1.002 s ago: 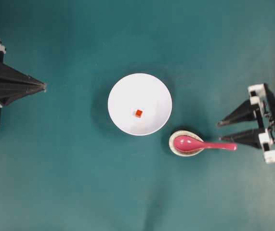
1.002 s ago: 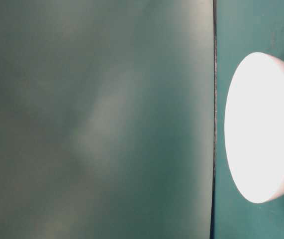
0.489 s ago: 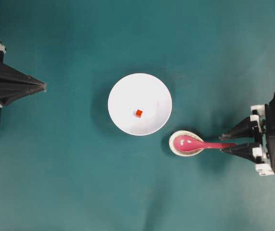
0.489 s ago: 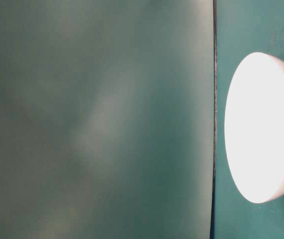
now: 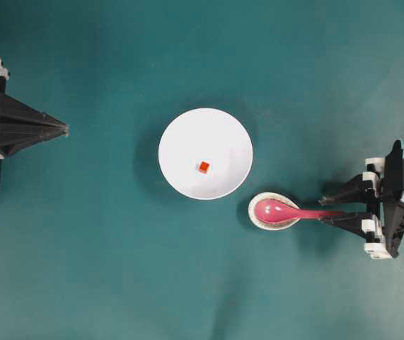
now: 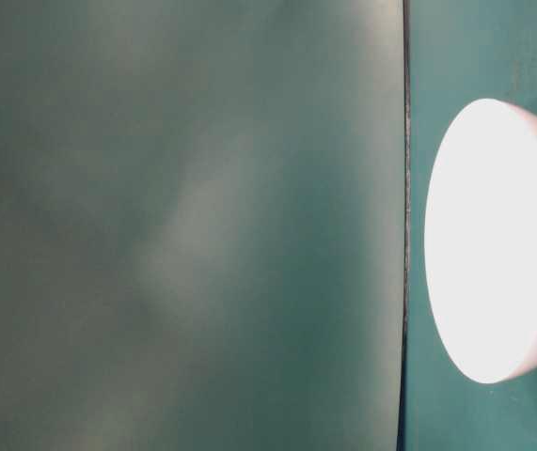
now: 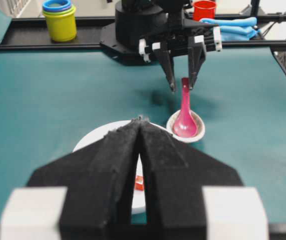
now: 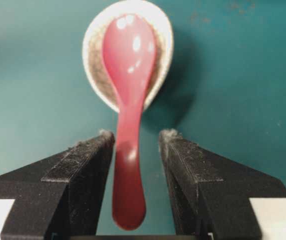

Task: Grip the spoon and scoop the red block from the bowl with right arm.
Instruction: 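Position the open right gripper around the pink spoon's handle end, then close the right gripper on the pink spoon handle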

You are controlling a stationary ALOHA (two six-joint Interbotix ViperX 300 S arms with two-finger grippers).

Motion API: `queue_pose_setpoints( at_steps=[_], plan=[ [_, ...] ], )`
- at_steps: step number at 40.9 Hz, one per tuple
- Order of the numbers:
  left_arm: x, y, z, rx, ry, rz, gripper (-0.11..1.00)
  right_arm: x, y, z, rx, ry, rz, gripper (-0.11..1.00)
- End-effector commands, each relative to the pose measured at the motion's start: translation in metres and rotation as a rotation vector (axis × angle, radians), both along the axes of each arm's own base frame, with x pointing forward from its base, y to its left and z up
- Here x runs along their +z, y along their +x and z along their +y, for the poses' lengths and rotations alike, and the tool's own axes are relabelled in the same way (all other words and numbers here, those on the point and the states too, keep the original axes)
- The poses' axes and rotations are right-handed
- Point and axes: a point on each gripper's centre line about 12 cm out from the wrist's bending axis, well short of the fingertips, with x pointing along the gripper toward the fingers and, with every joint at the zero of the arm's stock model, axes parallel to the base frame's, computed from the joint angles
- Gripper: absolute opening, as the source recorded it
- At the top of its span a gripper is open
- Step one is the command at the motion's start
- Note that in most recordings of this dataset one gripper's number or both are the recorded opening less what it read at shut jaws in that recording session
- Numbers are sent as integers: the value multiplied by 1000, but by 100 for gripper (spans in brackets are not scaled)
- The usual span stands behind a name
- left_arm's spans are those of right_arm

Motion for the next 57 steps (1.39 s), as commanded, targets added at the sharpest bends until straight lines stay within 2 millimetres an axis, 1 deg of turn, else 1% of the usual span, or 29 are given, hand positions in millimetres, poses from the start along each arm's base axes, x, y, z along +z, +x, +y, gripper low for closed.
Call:
queue_pose_setpoints(
  at_steps=[1, 9, 22, 30, 49, 57],
  plan=[
    [11, 2, 0, 1, 0, -28, 0, 1, 4, 4, 2, 4, -9, 49],
    [10, 2, 0, 2, 0, -20, 0, -1, 4, 9, 21, -13, -4, 49],
    [8, 2, 0, 2, 0, -2, 0, -5, 2, 6, 21, -80, -54, 49],
    [8, 2, 0, 2, 0, 3, 0, -11, -1, 9, 41, -105, -44, 49],
    [8, 1, 0, 2, 0, 2, 0, -9, -1, 7, 37, -113, -65, 48],
    [9, 2, 0, 2, 0, 0, 0, -10, -2, 6, 38, -118, -59, 46]
  ],
)
